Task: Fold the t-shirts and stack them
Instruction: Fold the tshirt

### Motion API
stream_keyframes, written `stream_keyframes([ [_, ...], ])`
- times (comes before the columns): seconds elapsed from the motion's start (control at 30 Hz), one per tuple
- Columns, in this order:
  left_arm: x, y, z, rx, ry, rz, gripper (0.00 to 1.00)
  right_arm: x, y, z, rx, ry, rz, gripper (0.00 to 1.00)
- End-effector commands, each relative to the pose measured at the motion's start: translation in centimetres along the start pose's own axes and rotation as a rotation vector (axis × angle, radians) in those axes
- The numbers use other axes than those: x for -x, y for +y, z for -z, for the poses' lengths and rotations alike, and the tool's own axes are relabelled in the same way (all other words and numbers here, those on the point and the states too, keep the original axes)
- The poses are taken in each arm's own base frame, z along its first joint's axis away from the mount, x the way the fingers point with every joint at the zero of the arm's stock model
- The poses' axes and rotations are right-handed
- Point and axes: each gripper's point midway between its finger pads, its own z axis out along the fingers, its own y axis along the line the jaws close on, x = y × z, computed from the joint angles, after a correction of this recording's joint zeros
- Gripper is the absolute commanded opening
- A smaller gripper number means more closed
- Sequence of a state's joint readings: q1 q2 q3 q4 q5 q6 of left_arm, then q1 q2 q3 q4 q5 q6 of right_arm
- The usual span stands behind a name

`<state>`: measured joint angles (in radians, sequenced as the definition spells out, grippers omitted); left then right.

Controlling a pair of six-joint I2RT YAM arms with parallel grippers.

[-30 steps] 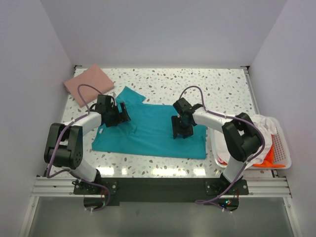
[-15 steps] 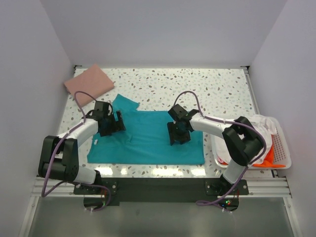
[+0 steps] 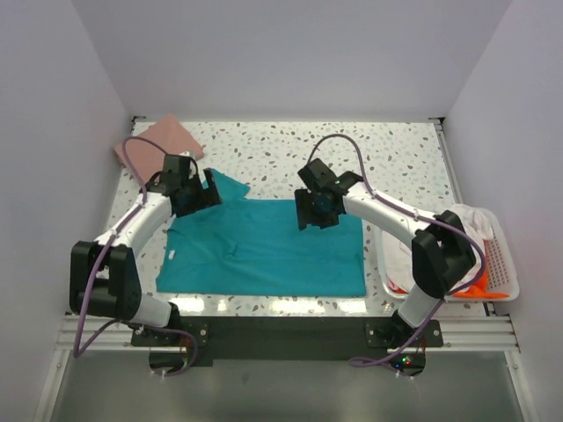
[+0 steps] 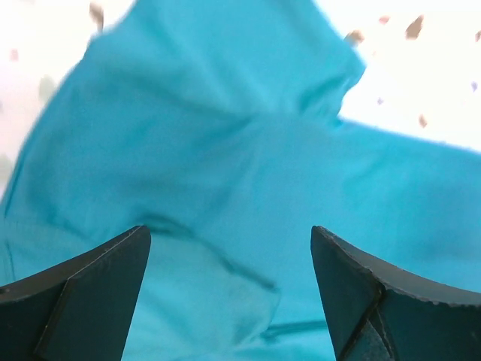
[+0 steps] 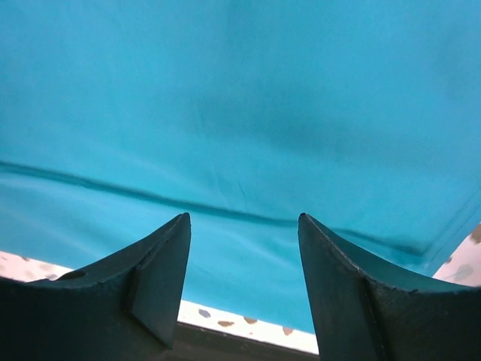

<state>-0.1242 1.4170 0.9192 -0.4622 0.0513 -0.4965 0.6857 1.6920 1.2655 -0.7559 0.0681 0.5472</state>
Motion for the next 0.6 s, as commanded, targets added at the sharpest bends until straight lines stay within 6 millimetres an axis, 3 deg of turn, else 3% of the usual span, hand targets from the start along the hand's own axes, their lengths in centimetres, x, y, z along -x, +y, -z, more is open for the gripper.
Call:
stream_keyframes([
  [0.0,5.0,-1.8,-0.4,-0.032,-0.100,-0.004,0.92,4.5,-2.0,1.7,-0.035,-0.111,-0.037,0.63],
  [0.07,6.7,-2.5,-1.3,-0.037,-0.115,-0.016,0.92,5.9,-2.9,1.2,-0.031,-0.115,-0.055,0.63],
  [0.23,10.0,-3.6,-3.7,-0.033,-0.147,-0.037,0.92,9.9,-8.1,-0.2,-0.050,-0.151,-0.144,0.62],
  [0.3,11.6,-4.3,-3.8,-0.039,-0.164,-0.047,0.92,11.1,-10.1,-0.4,-0.068,-0.167,-0.172,0.61],
  [0.57,13.2,-5.0,-5.7,-0.046,-0.175,-0.042,0.91,11.8,-15.3,-3.2,-0.132,-0.125,-0.231,0.52],
])
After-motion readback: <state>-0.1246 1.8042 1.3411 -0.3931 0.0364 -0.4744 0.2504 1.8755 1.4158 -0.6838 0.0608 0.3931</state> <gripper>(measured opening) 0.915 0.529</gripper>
